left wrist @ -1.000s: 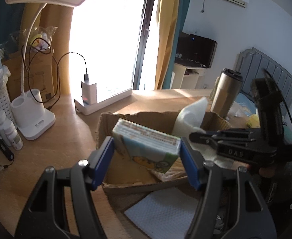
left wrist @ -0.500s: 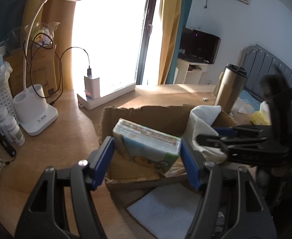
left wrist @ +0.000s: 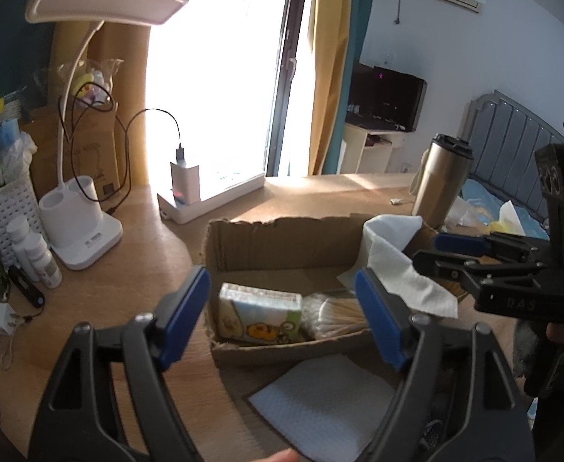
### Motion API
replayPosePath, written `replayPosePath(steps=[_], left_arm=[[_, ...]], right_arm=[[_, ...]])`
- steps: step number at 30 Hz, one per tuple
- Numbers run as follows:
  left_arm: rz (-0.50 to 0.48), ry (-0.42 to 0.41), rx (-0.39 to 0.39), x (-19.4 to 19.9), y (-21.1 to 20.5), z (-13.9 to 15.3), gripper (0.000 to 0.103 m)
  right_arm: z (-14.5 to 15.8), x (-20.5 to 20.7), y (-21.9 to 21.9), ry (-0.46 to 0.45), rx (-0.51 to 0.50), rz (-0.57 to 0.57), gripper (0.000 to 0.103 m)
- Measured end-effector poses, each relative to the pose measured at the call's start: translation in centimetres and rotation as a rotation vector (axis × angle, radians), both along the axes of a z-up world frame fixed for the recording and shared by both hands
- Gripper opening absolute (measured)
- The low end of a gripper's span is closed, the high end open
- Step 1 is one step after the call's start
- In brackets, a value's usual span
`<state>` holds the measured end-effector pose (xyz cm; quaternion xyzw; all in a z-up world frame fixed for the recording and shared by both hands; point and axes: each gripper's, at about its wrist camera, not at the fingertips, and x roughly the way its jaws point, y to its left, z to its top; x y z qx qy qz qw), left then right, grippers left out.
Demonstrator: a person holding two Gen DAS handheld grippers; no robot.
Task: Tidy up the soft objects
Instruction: 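Open both tools to release the items into the box and withdraw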
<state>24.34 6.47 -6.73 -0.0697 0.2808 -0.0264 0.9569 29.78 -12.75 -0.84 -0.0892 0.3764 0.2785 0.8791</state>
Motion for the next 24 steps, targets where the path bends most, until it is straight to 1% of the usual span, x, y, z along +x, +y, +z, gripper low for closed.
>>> replayPosePath(steps=[4, 9, 18, 24], left_arm=[[0.007, -0.008, -0.003, -0.7, 0.2, 0.3, 0.08], [0.001, -0.022, -0.013, -1.5, -0.2, 0.8, 0.08], [-0.012, -0.018, -0.018, -2.8, -1.6, 1.3, 0.08], [-0.016, -0.024, -0.031, -3.6, -2.0, 1.5, 0.083]], right_arm=[[0.5, -0.9, -0.3, -0.024, -0.008, -0.003, 0.057], [1.2, -2.7, -0.2, -0.075, -0.038, 0.008, 0.058], [2.5, -5.2, -0.1, -0.097, -0.016, 0.026, 0.058], [2.8, -6.3, -0.4, -0.105, -0.014, 0.026, 0.059]])
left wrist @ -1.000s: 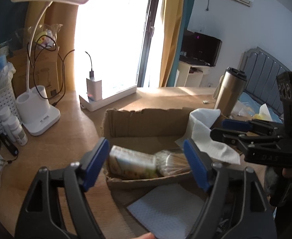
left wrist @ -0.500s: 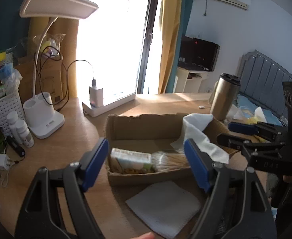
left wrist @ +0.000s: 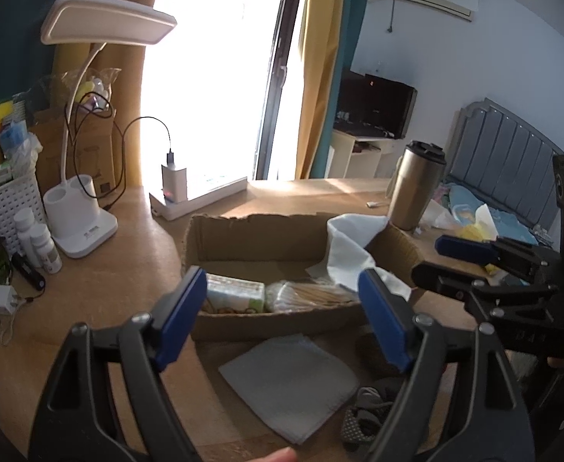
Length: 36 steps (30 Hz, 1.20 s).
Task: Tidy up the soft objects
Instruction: 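Open both tools to release the items into the box and withdraw, then lower the left tool onto the grey gloves and close on them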
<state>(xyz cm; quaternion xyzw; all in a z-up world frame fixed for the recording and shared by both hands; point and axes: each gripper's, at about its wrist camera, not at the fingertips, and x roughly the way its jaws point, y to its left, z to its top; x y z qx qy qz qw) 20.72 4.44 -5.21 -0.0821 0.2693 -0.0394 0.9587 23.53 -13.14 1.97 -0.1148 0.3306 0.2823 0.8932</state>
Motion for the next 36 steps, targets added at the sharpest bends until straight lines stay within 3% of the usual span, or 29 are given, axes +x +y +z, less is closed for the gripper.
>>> replayPosePath(steps=[9, 36], left_arm=[[-0.002, 0.03, -0.014, -0.8, -0.6, -0.5, 0.087], [-0.096, 0.176, 0.0, -2.4, -5.4, -5.3, 0.087]], right_arm=[[-0.3, -1.6, -0.9, -0.004, 0.0, -0.005, 0.067], [-4.8, -2.6, -5.8, 0.095, 0.01, -0.065, 0.068]])
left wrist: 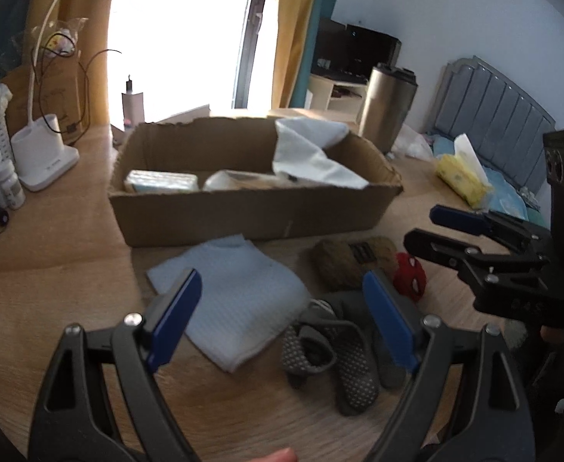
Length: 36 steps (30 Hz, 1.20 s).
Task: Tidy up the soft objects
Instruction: 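Lower the left tool onto the grey gloves and close on them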
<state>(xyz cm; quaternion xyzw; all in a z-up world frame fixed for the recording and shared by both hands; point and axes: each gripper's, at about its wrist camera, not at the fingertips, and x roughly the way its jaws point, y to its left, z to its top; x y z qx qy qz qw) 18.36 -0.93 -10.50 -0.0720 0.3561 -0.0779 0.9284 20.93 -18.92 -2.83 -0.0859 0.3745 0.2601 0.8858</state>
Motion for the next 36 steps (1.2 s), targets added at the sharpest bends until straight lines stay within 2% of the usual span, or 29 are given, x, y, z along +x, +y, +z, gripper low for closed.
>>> replayPosePath(steps=[5, 12, 20, 22, 26, 28, 36], left_arm=[[-0.053, 0.026, 0.007, 0.0, -1.4, -0.8, 0.087], [-0.105, 0.056, 0.069, 0.3, -3.1, -1.8, 0.086], [-0.146, 0.069, 0.105, 0.5, -4.2, -2.5, 0.085], [-0.165, 0.071, 0.123, 0.5, -4.7, -2.7, 0.076], [-0.188, 0.077, 0.15, 0.5, -5.3, -3.1, 0.07], [-0.195, 0.077, 0.161, 0.5, -5.6, -3.1, 0.057], [-0.221, 0.072, 0.182, 0.3, -5.9, -3.2, 0.047]], right_arm=[[-1.0, -0.1, -0.7, 0.025, 0.009, -0.009, 0.068], [-2.0, 0.0, -1.3, 0.055, 0.008, -0.008, 0.068], [-2.8, 0.2, -1.7, 0.078, 0.012, -0.008, 0.067], [-2.8, 0.3, -1.7, 0.08, 0.014, -0.005, 0.067], [-3.1, 0.4, -1.5, 0.098, 0.008, 0.003, 0.067], [-3.1, 0.4, -1.5, 0.098, 0.013, 0.004, 0.067], [-3.5, 0.5, -1.6, 0.119, 0.014, -0.011, 0.067]])
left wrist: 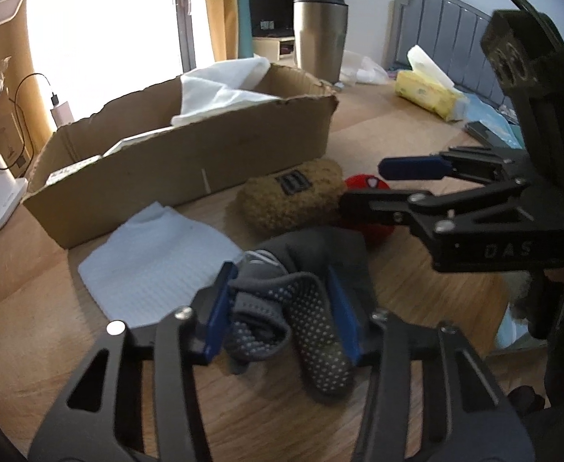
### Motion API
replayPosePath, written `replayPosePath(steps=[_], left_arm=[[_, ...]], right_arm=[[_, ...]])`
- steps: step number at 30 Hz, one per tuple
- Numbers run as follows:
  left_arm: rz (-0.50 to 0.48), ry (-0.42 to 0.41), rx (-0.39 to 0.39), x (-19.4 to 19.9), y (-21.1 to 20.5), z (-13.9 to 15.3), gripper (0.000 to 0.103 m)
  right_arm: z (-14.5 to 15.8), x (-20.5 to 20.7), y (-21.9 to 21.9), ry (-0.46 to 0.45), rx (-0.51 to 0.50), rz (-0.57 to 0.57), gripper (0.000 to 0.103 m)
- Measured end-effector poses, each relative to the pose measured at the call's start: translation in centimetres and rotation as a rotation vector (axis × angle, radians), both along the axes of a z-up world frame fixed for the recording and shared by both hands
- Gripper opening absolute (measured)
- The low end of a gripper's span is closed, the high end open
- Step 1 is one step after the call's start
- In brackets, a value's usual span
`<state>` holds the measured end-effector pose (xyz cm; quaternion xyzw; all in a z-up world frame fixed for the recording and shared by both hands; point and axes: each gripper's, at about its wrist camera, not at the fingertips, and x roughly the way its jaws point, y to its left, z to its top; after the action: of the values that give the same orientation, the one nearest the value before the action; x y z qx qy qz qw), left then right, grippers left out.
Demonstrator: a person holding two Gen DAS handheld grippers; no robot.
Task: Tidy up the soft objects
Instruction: 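Lower the left tool onto the grey gloves and close on them, then close the right tool on the red plush keychain while the left holds the gloves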
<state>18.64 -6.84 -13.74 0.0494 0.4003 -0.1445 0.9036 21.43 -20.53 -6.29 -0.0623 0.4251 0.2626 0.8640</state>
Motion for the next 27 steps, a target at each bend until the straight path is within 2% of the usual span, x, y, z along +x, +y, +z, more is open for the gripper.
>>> replayPosePath(steps=[8, 13, 20, 27], left_arm=[[-0.01, 0.0, -0.027, -0.3, 0.1, 0.2, 0.039], [-0.008, -0.007, -0.045, -0.6, 0.5, 0.5, 0.031], [0.003, -0.019, -0.064, -0.6, 1.3, 0.9, 0.029], [-0.011, -0.027, -0.132, -1.0, 2.1, 1.3, 0.029]], right_arm=[[-0.2, -0.5, 0.6, -0.008, -0.033, 0.027, 0.067], [-0.2, -0.7, 0.6, -0.017, -0.038, 0.027, 0.051], [0.3, -1.2, -0.2, -0.024, 0.009, 0.013, 0.049], [0.9, -1.3, -1.4, -0.036, 0.02, -0.012, 0.049]])
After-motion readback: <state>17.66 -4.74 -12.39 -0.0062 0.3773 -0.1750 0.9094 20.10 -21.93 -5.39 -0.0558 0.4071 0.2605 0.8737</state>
